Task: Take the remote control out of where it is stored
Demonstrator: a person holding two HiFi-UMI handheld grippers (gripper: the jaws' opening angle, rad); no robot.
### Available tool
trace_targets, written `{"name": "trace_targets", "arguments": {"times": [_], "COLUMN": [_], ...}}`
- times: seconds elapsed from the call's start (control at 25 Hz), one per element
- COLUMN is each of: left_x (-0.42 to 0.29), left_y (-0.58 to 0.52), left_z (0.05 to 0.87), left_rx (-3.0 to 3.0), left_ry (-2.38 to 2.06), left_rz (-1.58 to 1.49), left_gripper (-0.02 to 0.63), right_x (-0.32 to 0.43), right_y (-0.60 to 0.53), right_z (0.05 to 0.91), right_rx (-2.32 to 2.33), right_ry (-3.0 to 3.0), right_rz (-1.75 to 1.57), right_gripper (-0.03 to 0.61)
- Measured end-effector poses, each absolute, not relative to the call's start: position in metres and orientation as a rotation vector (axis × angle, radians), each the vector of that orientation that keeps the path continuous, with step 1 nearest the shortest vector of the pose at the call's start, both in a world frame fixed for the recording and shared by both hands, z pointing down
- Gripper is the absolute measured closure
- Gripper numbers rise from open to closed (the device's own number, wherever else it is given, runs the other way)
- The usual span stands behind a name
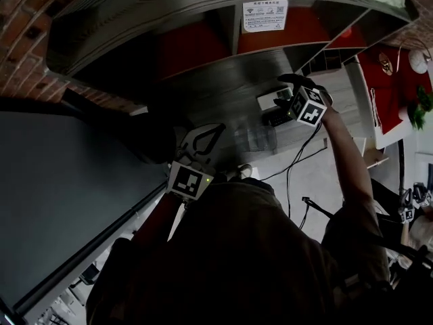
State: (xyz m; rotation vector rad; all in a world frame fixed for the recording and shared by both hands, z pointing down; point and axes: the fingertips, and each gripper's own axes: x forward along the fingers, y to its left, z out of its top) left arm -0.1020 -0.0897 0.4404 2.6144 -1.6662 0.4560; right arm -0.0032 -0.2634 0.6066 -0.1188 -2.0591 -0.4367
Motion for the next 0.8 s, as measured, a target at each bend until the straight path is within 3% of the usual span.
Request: {"name": "trace_targets", "arguments": {"times": [0.6,0.8], "left_x": [-0.085,-0.078], "left_y": [-0.119,-0.123], "left_z": [0.402,0.391], "left_rx": [2.764,2.813], "left_ry": [-1.655,-1.648], "left_rz": [0.314,0.309], "left_gripper": [0.603,0.603], "right_x": [0.034,0.071], "right_y": [-0.191,-0.177], "right_z": [0.447,0.417], "right_rx": [0.484,0.739], "right_ry": [-2.736,-2.794], "right_rz": [-0.308,-0.24], "right_gripper": [0.298,0.355]}}
